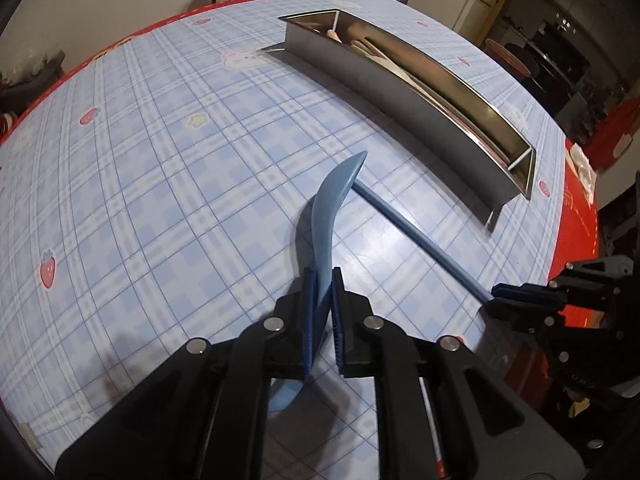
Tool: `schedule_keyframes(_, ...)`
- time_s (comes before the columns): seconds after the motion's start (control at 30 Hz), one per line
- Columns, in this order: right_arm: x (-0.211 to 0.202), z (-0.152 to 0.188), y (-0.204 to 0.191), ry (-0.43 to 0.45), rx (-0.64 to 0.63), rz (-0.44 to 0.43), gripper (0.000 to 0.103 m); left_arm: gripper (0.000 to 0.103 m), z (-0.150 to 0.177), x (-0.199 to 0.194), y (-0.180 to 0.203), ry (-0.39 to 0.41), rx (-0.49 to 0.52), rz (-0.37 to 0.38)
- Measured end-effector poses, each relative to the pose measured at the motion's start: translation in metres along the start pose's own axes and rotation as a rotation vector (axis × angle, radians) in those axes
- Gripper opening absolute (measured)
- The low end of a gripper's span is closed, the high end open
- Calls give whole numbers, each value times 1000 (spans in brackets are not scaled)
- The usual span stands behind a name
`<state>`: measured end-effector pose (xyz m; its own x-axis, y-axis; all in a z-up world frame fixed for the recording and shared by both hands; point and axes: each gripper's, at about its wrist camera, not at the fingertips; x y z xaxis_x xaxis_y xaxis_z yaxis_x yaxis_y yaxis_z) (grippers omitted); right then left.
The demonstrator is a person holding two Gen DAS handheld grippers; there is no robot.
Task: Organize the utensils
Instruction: 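Close the left gripper on the blue spoon handle while the right grips the blue chopstick, then lift the blue spoon and blue chopstick and carry them toward the steel tray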
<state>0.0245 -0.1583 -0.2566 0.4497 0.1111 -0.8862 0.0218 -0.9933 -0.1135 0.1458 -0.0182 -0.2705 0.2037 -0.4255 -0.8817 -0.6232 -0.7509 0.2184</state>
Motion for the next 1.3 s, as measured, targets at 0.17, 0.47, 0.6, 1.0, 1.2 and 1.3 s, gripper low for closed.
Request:
schedule_keyframes(0.17,-1,1,0,6,-1,-1,8,12,5,0,0,34,-22,-8)
schedule_keyframes(0.47,-3,4,-1,15,-19,-1,8,11,9,-5,0,64,-97,-21)
schedule_keyframes(0.6,-3,5,1,16,-14,-22,8,11,20,-13,-6,58,-180,-5)
schedule_keyframes(1.0,-3,2,3,7,-63,-57,7,11,69,-35,9,81,-370,41)
schedule_keyframes(1.2,-2,-6,13,-46,-66,-164,7,11,72,-56,22,142,-411,-4)
schedule_keyframes(1.3,-9,-12,16,-39,-78,-226,7,11,74,-66,22,166,-472,-27)
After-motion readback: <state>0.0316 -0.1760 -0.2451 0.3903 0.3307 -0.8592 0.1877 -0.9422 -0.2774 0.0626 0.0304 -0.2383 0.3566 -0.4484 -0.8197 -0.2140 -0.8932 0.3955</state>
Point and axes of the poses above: each gripper's, at about its wrist camera, not at the fingertips, and x roughly the way its jaws point, y to its right, z to its underside, and after that the axes turned 4 degrees about z, right-handed
